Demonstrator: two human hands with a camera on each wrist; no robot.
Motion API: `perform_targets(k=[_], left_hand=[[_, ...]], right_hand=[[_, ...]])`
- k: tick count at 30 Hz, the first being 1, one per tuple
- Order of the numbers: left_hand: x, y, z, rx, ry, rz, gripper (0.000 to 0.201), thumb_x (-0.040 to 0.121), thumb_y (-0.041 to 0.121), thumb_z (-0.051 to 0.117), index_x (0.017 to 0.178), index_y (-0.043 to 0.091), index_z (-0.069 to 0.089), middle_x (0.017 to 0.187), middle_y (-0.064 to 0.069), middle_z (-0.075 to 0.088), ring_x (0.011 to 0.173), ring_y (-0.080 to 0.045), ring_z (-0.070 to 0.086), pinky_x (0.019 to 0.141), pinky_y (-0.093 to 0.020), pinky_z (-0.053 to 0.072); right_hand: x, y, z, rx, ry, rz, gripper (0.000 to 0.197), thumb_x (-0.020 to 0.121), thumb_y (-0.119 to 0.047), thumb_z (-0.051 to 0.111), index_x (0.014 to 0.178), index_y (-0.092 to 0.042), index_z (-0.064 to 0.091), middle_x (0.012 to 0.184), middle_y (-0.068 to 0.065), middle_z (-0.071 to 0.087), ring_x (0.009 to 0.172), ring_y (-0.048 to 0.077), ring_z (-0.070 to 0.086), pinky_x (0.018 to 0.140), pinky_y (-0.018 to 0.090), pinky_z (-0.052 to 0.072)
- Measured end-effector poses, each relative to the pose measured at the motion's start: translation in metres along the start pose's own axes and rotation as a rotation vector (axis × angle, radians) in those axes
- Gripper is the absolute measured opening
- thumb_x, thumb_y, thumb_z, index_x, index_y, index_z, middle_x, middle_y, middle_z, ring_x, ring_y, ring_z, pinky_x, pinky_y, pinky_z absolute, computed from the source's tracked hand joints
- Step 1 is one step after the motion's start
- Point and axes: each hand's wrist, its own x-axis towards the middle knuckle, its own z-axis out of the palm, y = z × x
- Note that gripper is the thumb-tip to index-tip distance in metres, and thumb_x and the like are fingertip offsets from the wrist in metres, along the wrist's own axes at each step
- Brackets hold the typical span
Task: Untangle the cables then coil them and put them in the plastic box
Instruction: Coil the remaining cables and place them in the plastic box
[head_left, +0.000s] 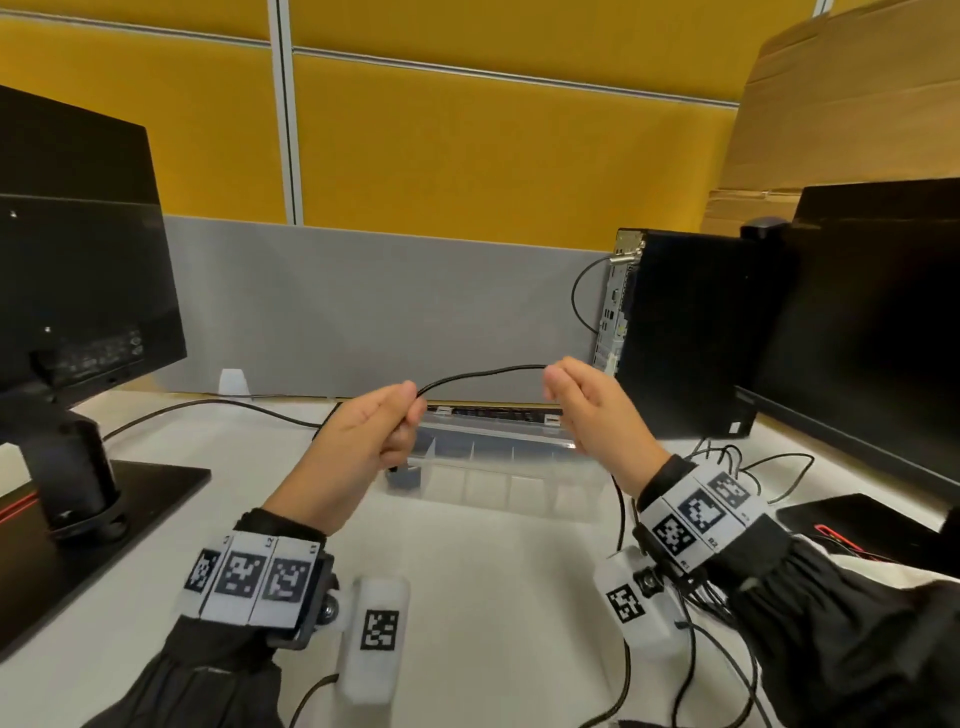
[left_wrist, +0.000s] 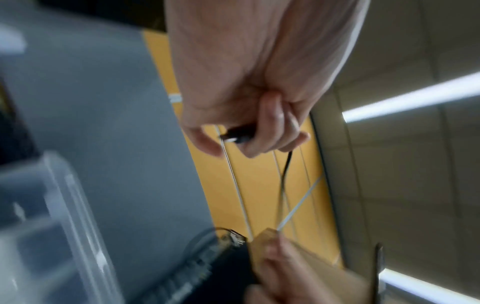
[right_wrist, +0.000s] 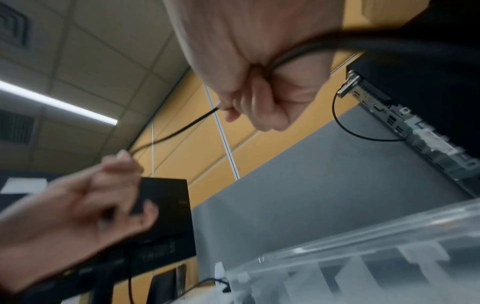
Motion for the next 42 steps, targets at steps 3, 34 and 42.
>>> perform_targets(k=[3, 34, 42], left_hand=[[-0.002, 0.006, 0.01, -0.383, -0.059, -0.001, 0.024, 0.089, 0.021, 0.041, 0.099, 0.009, 0.06, 0.055, 0.007, 0.042, 0.041, -0.004, 0.029, 0.055, -0.019, 0.042], [0.006, -0.023, 0.012, 0.122, -0.031, -0.079, 0.038, 0.099, 0.014, 0.034, 0.081, 0.009, 0.067, 0.068, 0.0, 0.07, 0.063, -0.007, 0.063, 0.064, -0.02, 0.046], [0.005, -0.007, 0.013, -0.53, 0.126, 0.0, 0.044, 0.092, 0.017, 0.038, 0.069, 0.005, 0.074, 0.069, -0.009, 0.07, 0.06, -0.01, 0.065, 0.063, -0.017, 0.052]], right_hand=[[0.0, 0.006, 0.009, -0.177, -0.087, -0.022, 0.024, 0.101, -0.023, 0.034, 0.094, -0.017, 0.056, 0.078, 0.0, 0.06, 0.067, 0.006, 0.057, 0.065, 0.023, 0.045], [-0.009, -0.063, 0.027, -0.294, -0.466, -0.202, 0.029, 0.099, -0.02, 0.043, 0.073, -0.023, 0.056, 0.059, -0.012, 0.047, 0.054, -0.002, 0.046, 0.059, 0.012, 0.034], [-0.007, -0.027, 0.038, -0.264, -0.623, -0.022, 0.033, 0.102, -0.03, 0.032, 0.103, -0.016, 0.061, 0.074, -0.01, 0.05, 0.067, 0.001, 0.046, 0.064, 0.018, 0.037]])
